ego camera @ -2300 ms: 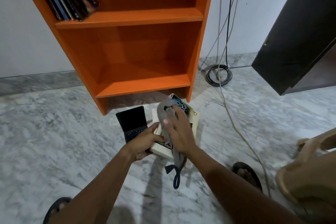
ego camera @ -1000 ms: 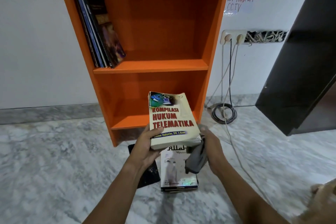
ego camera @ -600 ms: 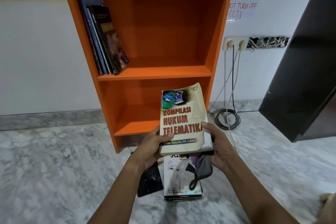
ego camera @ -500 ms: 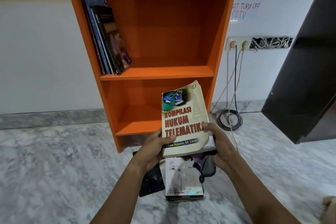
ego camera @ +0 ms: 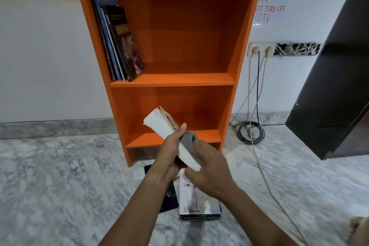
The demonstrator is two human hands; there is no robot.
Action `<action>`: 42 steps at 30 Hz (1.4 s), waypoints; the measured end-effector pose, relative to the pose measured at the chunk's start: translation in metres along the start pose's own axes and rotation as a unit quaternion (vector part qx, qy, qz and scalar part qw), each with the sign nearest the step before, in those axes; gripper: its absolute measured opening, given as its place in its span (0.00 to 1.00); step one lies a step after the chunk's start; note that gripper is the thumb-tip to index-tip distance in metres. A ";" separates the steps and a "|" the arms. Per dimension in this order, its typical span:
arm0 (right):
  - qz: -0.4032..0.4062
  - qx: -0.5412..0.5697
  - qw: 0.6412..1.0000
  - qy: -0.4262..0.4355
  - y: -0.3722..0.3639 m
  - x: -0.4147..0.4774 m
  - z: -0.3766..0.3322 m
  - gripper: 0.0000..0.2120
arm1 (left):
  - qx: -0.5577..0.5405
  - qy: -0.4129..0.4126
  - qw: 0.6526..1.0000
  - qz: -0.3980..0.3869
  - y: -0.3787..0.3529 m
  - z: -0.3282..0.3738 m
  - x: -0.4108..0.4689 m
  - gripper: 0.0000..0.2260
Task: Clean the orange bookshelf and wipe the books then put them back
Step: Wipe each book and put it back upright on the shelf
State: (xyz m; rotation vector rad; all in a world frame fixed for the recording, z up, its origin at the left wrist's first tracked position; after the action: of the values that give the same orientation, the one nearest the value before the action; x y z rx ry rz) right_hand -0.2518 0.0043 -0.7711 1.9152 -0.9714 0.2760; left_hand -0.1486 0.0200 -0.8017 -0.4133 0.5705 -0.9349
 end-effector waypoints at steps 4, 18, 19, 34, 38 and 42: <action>-0.052 0.048 0.997 0.019 -0.007 0.008 -0.017 0.16 | -0.136 -0.040 0.989 -0.039 0.004 0.004 -0.010 0.14; 0.027 0.292 0.911 -0.290 0.025 0.033 0.082 0.11 | -0.083 -0.027 0.994 -0.069 -0.002 -0.005 -0.026 0.21; 0.010 0.372 0.866 -0.334 0.018 0.025 0.088 0.12 | -0.084 -0.030 0.994 -0.065 0.001 0.000 -0.025 0.21; 0.054 0.282 0.933 -0.218 0.006 0.013 0.058 0.10 | 0.282 -0.136 0.928 0.200 0.039 0.051 -0.024 0.36; 0.081 0.074 0.992 -0.064 -0.012 0.005 0.019 0.16 | 0.128 -0.101 0.977 0.135 0.009 0.039 -0.015 0.40; 0.045 0.025 0.999 0.015 -0.032 -0.001 -0.006 0.09 | 0.078 -0.120 0.966 0.213 0.044 0.050 -0.011 0.24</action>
State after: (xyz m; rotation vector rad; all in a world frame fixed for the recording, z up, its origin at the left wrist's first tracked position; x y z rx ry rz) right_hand -0.2279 0.0177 -0.7891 1.9102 -1.0415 0.3836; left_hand -0.0950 0.0574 -0.7839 -0.2424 0.3398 -0.5016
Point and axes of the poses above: each hand's wrist, its own x-axis towards the middle knuckle, its own y-axis out of the back of the hand, z = x × y, the point moved 8 cm from there along x, towards the middle knuckle, and after that the axes turned 4 degrees about z, right-handed, at the moved point
